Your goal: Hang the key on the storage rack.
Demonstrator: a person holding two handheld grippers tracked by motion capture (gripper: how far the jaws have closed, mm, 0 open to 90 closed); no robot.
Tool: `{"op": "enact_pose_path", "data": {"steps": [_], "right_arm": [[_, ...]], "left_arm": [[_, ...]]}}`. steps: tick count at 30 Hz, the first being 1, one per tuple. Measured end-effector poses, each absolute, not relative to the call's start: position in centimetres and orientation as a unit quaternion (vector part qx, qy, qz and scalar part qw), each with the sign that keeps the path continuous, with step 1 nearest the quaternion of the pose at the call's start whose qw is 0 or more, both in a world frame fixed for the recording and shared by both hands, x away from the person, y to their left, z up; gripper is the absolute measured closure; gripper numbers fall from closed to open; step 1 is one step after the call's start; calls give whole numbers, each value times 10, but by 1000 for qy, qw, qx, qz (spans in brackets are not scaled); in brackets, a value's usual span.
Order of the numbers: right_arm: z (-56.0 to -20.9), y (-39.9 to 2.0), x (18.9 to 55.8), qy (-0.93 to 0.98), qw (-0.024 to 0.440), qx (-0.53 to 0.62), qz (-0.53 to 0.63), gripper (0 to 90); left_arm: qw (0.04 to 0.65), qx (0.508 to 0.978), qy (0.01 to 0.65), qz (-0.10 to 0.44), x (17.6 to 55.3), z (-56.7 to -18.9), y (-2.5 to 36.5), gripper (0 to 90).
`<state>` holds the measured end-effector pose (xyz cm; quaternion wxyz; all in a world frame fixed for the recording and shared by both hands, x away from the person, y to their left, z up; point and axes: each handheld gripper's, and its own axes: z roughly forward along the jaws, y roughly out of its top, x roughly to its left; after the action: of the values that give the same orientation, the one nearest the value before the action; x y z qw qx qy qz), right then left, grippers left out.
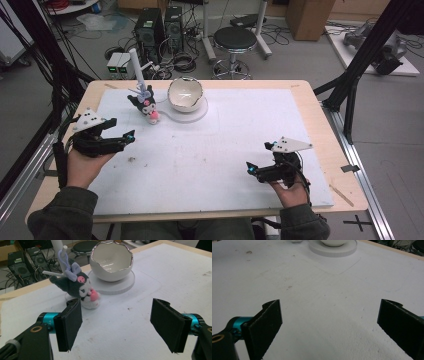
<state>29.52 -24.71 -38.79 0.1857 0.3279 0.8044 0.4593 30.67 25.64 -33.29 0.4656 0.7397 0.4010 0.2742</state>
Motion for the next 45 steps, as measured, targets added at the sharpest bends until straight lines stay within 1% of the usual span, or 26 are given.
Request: {"op": "enact_pose_path", "data": {"steps": [21,45], "right_arm": [[-388,-247,295,805,185,330,458,48],[-389,-248,295,805,185,331,457,48]], "left_arm": [[479,738,388,273,285,-340,250,257],[485,741,381,264,269,-352,248,257]]}}
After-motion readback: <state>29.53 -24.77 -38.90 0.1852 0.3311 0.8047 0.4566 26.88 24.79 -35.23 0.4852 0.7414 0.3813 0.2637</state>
